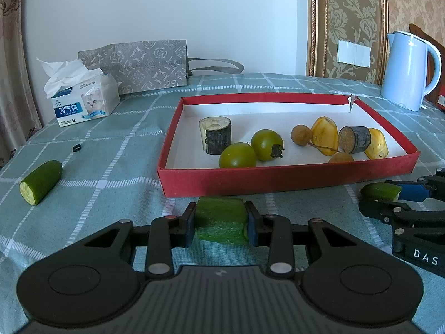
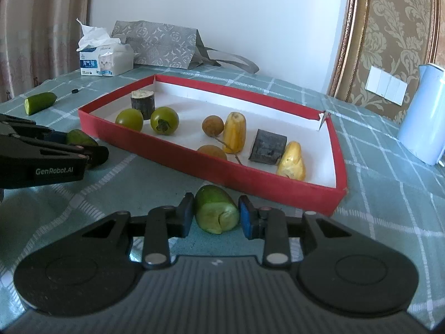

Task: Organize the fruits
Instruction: 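Lower the cucumber chunk into the tray and open the left gripper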

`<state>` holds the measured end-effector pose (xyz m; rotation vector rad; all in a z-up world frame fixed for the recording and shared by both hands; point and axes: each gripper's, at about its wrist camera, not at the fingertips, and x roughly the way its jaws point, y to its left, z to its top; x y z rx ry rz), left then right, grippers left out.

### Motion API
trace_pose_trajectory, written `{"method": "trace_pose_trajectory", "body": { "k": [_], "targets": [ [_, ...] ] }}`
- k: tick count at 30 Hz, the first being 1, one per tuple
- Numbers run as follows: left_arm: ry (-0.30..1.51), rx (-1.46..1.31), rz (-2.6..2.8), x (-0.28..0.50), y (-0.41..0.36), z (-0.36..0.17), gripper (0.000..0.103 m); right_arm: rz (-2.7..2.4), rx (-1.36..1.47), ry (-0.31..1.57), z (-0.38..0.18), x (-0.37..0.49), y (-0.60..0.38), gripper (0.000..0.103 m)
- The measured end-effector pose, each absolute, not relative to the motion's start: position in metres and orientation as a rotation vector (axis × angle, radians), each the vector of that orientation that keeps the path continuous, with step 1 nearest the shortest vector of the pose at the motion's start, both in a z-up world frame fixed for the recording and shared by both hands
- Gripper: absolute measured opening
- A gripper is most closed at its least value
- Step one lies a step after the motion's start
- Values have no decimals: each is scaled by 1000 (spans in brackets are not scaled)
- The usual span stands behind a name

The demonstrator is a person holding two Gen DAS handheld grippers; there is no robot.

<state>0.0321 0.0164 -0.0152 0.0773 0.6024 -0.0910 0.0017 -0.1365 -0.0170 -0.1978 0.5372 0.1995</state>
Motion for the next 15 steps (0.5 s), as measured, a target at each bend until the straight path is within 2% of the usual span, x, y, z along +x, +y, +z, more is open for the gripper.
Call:
{"method": "trace_pose_trajectory", "body": {
  "k": [9, 15],
  "targets": [
    [554, 24, -115, 20, 22, -3, 34, 193, -215, 534, -17, 1, -133, 32],
    [518, 53, -158, 33, 0, 20, 34, 190, -228, 531, -17, 1, -132, 32]
  ]
}}
